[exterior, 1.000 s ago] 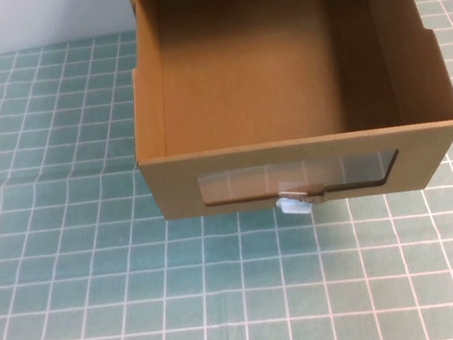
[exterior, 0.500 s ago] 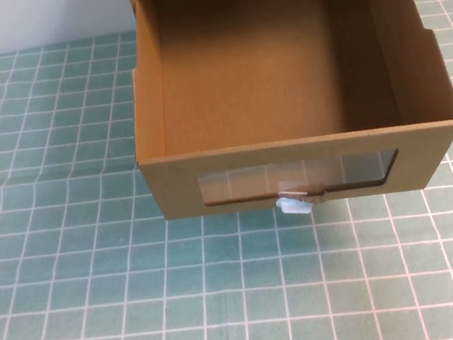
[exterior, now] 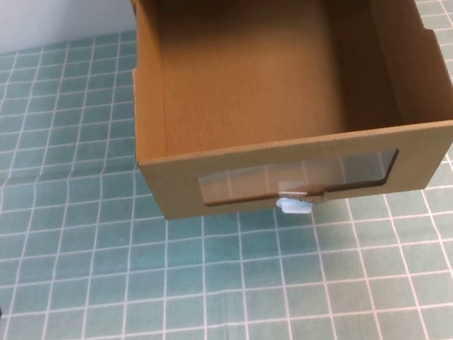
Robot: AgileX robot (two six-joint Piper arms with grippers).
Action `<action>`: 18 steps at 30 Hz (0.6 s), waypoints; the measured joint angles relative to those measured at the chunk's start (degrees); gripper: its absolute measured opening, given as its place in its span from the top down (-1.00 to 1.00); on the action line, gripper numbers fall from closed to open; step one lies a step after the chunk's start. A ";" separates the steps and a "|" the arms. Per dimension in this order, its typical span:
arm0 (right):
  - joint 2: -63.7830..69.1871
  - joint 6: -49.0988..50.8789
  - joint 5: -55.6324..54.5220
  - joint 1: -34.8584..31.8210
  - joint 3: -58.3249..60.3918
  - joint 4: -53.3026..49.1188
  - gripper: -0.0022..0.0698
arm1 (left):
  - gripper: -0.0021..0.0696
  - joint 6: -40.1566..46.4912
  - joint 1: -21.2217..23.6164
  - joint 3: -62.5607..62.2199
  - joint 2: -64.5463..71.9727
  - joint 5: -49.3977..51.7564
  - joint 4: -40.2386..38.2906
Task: Open the shoe box
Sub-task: 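Pull the top drawer of the cardboard box fully open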
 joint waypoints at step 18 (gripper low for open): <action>0.00 0.00 0.00 0.00 0.00 0.00 0.98 | 0.96 -5.55 11.69 17.73 -14.88 4.21 2.07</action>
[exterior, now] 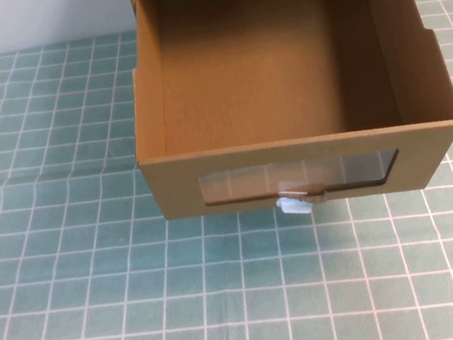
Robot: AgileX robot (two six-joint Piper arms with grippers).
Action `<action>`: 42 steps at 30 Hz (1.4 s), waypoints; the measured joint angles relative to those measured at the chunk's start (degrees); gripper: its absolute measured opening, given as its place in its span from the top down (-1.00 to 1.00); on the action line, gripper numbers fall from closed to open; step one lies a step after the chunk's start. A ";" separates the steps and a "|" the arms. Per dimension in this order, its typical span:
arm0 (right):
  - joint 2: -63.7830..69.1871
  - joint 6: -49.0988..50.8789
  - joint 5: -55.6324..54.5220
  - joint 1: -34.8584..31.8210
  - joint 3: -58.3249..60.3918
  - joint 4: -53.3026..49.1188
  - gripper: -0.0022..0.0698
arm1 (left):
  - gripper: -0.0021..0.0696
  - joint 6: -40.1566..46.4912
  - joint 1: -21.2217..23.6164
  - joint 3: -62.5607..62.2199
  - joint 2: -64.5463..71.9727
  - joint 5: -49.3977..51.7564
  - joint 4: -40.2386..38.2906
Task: Open the shoe box
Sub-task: 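Pull the top drawer of the cardboard box fully open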
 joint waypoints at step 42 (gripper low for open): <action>-9.24 2.70 7.18 -35.03 0.22 0.00 0.98 | 0.96 -0.35 0.55 0.00 -0.10 0.24 0.47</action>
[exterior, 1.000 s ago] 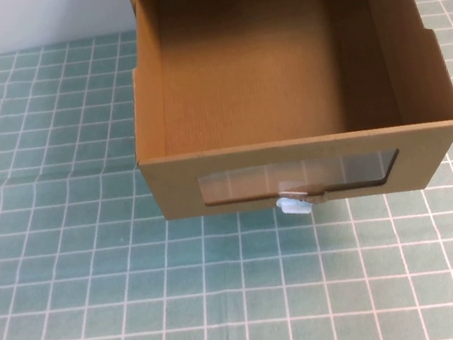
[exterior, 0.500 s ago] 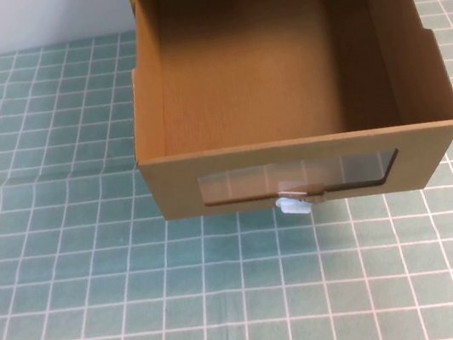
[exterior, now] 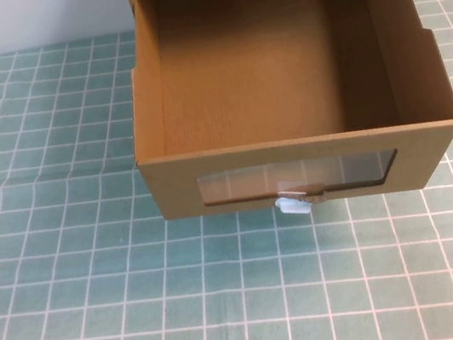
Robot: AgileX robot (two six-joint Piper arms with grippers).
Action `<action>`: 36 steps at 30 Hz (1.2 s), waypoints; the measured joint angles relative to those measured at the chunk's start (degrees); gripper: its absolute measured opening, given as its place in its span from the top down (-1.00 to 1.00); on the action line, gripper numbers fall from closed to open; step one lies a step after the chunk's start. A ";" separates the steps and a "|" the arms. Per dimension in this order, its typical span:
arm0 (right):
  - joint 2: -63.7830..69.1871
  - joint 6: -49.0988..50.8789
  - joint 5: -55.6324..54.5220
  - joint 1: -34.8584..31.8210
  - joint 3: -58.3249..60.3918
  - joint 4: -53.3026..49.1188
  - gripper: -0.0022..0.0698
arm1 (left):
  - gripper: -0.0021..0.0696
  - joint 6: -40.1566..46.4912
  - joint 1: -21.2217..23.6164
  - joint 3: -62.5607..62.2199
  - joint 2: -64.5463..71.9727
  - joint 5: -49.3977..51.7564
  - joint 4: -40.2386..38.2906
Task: Open the shoe box
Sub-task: 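Pull the top drawer of the cardboard box fully open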
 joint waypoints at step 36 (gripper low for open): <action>-11.96 141.09 55.52 -27.72 23.93 -98.97 0.98 | 0.96 0.00 0.00 0.00 -0.11 0.00 0.00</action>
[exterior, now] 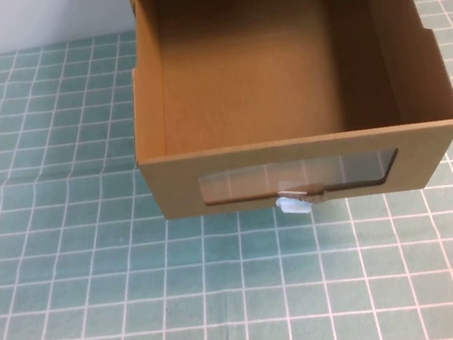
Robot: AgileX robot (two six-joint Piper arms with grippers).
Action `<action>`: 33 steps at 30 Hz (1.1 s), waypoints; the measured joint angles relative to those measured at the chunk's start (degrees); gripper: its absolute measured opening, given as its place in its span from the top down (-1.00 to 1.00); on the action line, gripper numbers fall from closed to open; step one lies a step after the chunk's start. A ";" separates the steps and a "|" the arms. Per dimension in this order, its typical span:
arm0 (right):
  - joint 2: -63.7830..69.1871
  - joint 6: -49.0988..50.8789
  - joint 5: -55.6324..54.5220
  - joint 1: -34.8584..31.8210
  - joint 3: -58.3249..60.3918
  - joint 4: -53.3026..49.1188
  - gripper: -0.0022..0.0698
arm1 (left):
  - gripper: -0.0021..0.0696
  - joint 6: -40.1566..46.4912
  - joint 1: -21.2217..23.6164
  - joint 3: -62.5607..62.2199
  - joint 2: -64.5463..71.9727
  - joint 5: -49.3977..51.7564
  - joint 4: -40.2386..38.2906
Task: Open the shoe box
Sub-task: 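Pull the top drawer of the cardboard box fully open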
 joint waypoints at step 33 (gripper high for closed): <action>-0.22 9.16 4.81 -0.51 2.83 -2.61 0.98 | 0.96 0.00 0.00 0.00 0.00 0.00 0.02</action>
